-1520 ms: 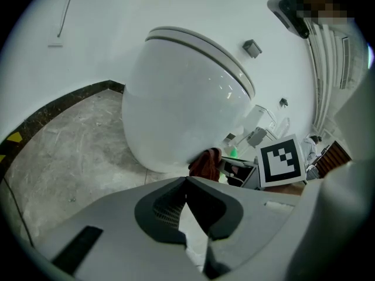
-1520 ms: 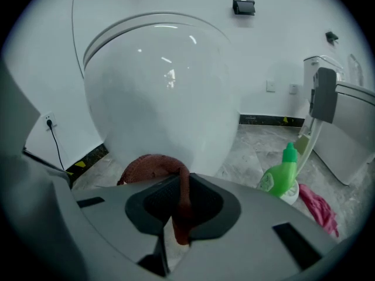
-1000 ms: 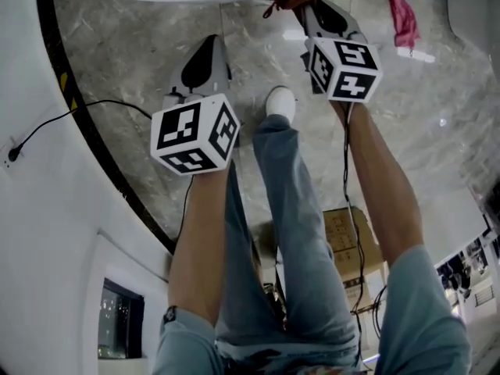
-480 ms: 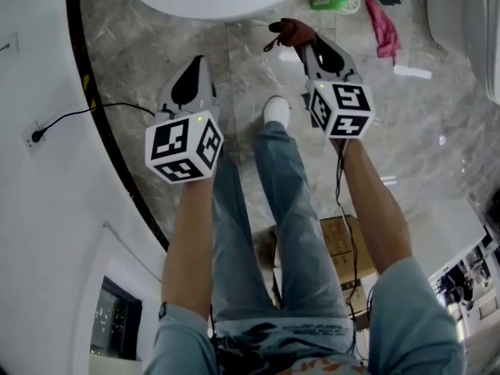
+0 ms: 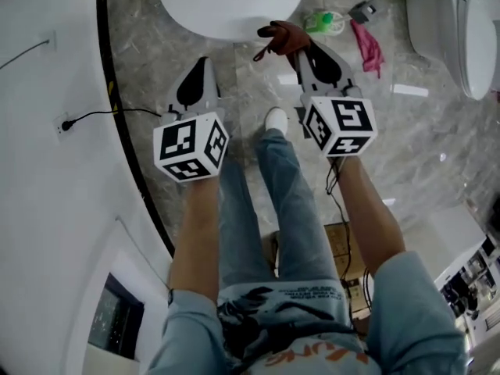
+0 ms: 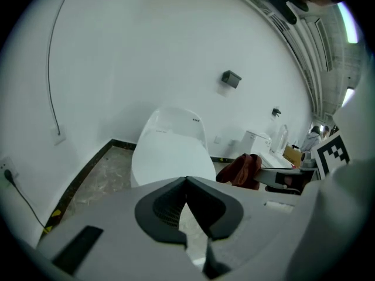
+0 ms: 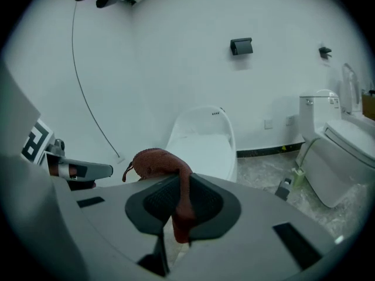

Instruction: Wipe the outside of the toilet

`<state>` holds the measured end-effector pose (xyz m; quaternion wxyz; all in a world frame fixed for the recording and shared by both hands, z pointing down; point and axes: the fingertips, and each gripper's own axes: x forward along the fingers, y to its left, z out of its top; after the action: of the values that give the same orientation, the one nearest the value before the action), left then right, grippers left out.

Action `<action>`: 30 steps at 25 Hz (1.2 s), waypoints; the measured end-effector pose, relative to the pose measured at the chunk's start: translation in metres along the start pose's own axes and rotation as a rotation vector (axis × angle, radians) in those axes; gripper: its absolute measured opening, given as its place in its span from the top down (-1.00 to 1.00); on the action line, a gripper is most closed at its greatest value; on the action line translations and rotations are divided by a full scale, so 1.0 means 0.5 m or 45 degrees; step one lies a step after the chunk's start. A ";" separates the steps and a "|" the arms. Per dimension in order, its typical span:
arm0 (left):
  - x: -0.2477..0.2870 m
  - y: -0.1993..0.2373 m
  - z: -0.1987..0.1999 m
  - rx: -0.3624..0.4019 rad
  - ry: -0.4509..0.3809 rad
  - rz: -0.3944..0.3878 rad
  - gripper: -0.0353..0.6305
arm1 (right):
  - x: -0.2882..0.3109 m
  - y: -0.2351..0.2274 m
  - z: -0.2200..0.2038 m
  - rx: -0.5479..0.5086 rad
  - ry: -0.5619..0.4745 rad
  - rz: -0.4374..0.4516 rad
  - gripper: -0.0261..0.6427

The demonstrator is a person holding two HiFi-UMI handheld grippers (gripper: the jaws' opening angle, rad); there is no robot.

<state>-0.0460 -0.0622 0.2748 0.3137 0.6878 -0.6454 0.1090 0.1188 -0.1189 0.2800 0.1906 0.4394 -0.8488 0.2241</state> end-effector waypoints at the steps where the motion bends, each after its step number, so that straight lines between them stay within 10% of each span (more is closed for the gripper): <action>1: -0.011 -0.002 0.031 0.002 -0.025 0.007 0.91 | -0.007 0.009 0.035 -0.015 -0.017 0.014 0.78; 20: -0.370 -0.213 0.597 0.202 -0.581 -0.183 0.91 | -0.294 0.183 0.589 -0.106 -0.449 0.134 0.78; 30: -0.514 -0.277 0.703 0.283 -0.678 0.107 0.91 | -0.446 0.205 0.760 -0.114 -0.584 0.026 0.78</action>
<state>-0.0401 -0.0568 -0.1822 0.0510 0.6949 -0.7172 0.0075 0.1063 -0.1274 -0.1721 0.0097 0.4615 -0.8833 0.0824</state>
